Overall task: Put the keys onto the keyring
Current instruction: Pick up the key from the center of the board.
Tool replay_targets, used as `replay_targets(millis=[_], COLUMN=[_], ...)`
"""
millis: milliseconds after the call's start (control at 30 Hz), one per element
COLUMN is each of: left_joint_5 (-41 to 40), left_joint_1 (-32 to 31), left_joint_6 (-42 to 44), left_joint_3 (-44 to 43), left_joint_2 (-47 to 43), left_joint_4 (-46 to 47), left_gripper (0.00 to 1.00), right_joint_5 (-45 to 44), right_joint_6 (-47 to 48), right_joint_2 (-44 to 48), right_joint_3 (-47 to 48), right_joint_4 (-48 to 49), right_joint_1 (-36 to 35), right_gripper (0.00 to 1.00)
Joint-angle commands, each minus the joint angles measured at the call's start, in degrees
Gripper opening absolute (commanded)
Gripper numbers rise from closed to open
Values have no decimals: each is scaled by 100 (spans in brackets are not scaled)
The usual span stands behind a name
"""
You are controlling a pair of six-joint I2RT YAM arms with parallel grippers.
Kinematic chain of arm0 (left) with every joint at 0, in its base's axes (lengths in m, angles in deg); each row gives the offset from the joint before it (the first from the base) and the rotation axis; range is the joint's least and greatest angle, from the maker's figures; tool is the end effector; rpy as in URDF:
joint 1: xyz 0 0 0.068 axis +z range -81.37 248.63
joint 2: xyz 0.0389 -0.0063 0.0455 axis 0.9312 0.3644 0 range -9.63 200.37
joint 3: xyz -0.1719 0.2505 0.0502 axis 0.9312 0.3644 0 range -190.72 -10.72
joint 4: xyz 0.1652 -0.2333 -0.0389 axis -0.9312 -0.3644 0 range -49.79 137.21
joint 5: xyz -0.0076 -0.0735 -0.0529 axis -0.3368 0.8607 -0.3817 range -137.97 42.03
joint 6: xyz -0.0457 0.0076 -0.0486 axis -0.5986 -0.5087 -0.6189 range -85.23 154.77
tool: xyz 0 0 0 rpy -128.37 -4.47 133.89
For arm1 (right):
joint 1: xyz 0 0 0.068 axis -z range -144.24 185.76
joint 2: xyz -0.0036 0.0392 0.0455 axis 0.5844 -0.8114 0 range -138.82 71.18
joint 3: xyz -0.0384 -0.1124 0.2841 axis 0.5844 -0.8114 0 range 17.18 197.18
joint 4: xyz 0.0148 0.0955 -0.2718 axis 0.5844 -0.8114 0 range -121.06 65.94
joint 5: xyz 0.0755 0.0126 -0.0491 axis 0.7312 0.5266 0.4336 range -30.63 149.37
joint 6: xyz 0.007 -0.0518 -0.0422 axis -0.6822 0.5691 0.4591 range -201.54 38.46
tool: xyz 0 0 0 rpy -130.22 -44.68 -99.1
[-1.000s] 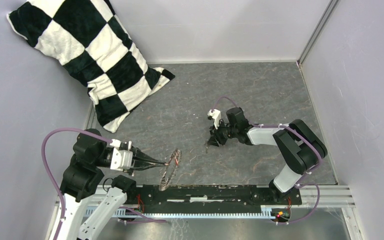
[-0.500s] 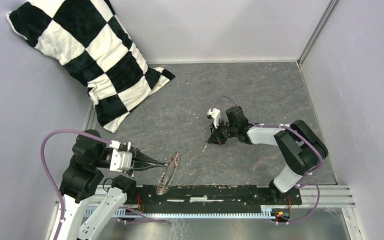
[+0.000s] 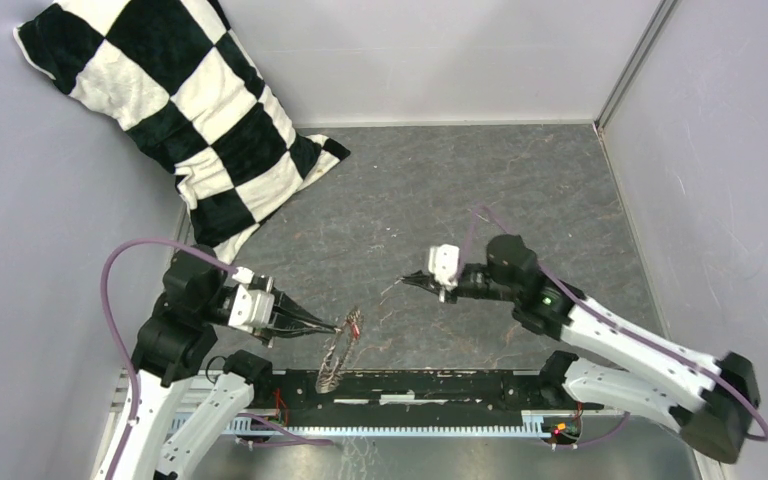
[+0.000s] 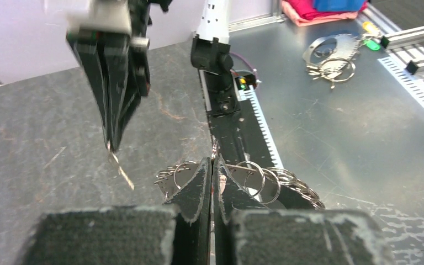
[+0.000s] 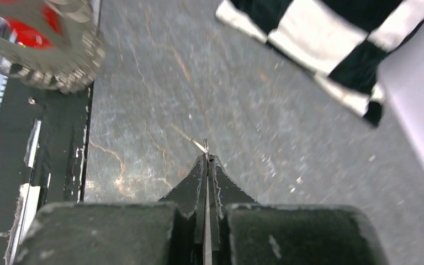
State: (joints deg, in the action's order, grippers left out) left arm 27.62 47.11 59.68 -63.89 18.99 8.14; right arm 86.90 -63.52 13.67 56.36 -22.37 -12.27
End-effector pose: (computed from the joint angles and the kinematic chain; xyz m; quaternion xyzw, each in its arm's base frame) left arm 0.0415 -0.0720 0.4037 0.5911 0.4265 -0.4701 0.4978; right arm 0.1512 0.2054 0.3029 -0.5437 0.5756 0.3346 0.5110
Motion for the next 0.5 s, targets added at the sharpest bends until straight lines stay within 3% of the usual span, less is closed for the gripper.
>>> replay_targets(millis=[0, 167, 467], left_joint_5=[699, 1216, 1457], left_joint_1=[-12, -17, -12], left_joint_6=[193, 250, 420], left_joint_3=[89, 50, -134], left_joint_2=[276, 678, 1193], left_joint_4=[173, 180, 180], left_gripper=[2, 2, 2], right_joint_5=[-721, -920, -1431], right_joint_6=[825, 888, 1839], right_joint_2=[937, 1390, 956], right_joint_3=[130, 553, 1328], right_joint_4=[-647, -940, -1376], right_joint_1=[-474, -1045, -1974], right_gripper=[0, 0, 0])
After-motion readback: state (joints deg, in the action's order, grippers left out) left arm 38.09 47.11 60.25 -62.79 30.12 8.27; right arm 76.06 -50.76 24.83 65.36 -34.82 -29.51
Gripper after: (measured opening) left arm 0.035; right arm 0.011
